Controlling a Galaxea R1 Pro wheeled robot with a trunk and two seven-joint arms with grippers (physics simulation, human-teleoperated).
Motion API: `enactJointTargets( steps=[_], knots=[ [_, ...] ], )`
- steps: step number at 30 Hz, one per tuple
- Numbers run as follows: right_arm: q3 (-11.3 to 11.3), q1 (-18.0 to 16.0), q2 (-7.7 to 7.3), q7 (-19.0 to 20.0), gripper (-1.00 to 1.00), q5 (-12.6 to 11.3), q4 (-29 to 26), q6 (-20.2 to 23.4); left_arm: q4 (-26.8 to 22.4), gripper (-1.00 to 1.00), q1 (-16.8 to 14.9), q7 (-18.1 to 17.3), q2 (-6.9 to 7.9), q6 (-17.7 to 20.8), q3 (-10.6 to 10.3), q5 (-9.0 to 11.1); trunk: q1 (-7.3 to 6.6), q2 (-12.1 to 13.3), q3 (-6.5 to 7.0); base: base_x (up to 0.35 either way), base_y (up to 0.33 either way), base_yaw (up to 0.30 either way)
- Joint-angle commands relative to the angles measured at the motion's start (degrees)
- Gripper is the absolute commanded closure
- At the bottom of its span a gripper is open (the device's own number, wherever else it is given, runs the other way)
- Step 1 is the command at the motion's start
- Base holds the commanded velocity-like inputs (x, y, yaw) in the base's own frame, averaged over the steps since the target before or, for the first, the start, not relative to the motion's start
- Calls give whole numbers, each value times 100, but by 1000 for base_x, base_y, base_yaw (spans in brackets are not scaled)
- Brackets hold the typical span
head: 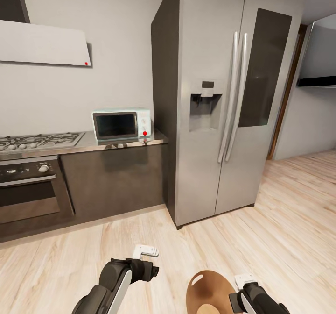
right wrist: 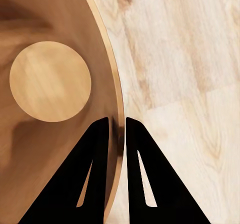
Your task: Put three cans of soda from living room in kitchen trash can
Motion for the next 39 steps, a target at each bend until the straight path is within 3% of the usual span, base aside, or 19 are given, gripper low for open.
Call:
enactJointTargets(
  steps=[1,6,26,39],
  knots=[
    [-8,-2,0,32,100,-37,-2,-3,0,-100,0,2,0,0,0,-1,0,0,1,0,0,0],
    [-12,2,3,27,100,-37,0,-22,1,-100,0,4,0,0,0,-5,-44,80,40,0,0,0],
    [-8,9,11,26,100,-37,1,-258,1,-100,0,-4,0,-22,0,5,-483,882,555,0,0,0],
    [9,20,15,32,100,-7,2,-388,9,-100,0,-4,-4,-92,0,-17,-769,1403,784,0,0,0]
  ],
)
